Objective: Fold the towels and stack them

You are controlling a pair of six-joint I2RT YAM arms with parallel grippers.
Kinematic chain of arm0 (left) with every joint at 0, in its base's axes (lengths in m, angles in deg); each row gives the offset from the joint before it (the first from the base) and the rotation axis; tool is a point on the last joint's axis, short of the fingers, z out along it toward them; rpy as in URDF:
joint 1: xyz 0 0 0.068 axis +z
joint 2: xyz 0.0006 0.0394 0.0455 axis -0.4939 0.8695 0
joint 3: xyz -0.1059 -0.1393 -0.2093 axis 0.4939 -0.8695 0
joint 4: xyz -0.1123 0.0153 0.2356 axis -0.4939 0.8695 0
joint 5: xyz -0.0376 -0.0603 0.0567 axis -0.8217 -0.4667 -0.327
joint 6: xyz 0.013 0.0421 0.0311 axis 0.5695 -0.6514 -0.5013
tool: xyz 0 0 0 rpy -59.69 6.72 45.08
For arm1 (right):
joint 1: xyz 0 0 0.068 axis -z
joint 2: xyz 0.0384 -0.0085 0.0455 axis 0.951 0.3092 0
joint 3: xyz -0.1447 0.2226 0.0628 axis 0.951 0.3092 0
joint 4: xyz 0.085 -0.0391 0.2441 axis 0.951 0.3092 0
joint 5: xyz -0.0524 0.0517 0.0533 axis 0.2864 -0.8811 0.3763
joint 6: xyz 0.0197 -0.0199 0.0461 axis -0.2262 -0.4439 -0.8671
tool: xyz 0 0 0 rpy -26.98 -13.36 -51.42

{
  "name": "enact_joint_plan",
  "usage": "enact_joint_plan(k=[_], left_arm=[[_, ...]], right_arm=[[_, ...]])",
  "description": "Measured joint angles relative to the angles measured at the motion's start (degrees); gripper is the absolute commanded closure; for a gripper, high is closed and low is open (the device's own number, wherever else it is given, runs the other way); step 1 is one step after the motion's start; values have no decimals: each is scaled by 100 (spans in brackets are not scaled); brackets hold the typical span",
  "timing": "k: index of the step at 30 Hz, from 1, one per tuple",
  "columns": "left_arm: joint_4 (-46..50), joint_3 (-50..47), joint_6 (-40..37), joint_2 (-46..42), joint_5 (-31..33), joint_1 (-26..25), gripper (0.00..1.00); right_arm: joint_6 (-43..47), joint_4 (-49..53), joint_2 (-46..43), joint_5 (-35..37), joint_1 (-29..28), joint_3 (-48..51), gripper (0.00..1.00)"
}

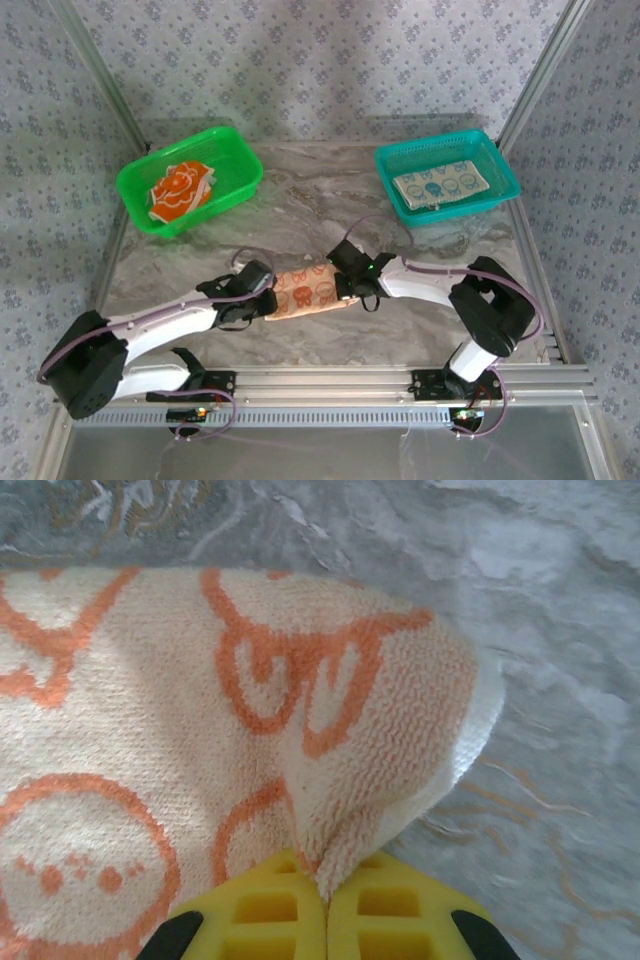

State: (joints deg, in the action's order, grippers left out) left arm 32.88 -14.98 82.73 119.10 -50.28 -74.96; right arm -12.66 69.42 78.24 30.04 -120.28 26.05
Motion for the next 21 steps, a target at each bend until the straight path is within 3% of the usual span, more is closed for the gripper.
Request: enact_joint_plan(k=[6, 14, 17, 21], left_arm=[[531, 575, -275, -767, 225, 214, 37], [1029, 1115, -625, -1233, 306, 577, 25], [1178, 1283, -772, -1231, 315, 634, 7], [1322, 1471, -892, -1198, 352, 638, 0]], right_arm=[[527, 772, -669, 173, 358, -323, 100], [1547, 1676, -1110, 459, 835, -1440, 100], [1982, 1987, -1182, 479, 1078, -1895, 100], [2527, 2291, -1189, 496, 1388, -2575, 100]])
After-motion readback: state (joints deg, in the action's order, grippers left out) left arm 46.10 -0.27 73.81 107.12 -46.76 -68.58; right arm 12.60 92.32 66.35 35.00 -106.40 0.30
